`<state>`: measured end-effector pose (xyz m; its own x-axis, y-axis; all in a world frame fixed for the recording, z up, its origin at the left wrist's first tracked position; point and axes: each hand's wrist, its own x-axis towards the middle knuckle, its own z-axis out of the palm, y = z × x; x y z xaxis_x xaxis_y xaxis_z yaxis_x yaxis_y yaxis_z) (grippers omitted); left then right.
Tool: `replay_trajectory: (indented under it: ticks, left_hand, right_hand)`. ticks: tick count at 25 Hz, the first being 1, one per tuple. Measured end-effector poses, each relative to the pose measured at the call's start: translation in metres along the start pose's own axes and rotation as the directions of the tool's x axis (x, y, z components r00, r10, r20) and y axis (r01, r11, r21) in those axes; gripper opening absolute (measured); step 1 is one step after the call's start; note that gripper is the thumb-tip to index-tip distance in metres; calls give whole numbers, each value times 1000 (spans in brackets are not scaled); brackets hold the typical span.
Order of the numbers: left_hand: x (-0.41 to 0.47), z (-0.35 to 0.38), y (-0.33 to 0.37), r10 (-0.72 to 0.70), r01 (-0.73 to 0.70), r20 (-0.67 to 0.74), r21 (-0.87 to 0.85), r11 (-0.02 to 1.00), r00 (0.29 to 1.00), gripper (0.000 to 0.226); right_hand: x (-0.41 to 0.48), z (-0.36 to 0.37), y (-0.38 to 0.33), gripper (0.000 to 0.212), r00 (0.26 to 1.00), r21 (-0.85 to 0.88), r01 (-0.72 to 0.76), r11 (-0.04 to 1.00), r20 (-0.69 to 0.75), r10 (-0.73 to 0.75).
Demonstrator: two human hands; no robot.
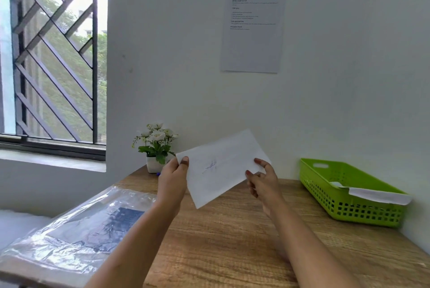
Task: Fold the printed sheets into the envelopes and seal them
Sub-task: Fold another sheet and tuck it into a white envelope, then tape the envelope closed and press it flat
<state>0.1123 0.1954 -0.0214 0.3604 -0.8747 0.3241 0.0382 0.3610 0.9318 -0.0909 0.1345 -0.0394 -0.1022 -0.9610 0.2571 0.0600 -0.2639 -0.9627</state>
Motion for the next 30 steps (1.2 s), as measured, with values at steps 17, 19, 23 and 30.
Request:
replay_trajectory:
  ticks: [17,19,23,30]
  left_hand:
    - [12,16,0,-408,291,309,360,886,859,45]
    - [28,5,-3,-528,298,332,544,784,782,43]
    - [49,-11,-5,-704,238,275,809,537,655,38]
    - [72,19,-25,-533,-92,316,910,404,785,38]
  right_hand:
    - [-9,12,-19,102,1000,-11,26,1000,19,-25]
    - [-4,3,-19,98,980,-23,24,999,-198,-28]
    - [3,-22,-15,88,864,-559,-183,809,-484,-139]
    - [14,-2,19,57,957,-882,241,405,285,50]
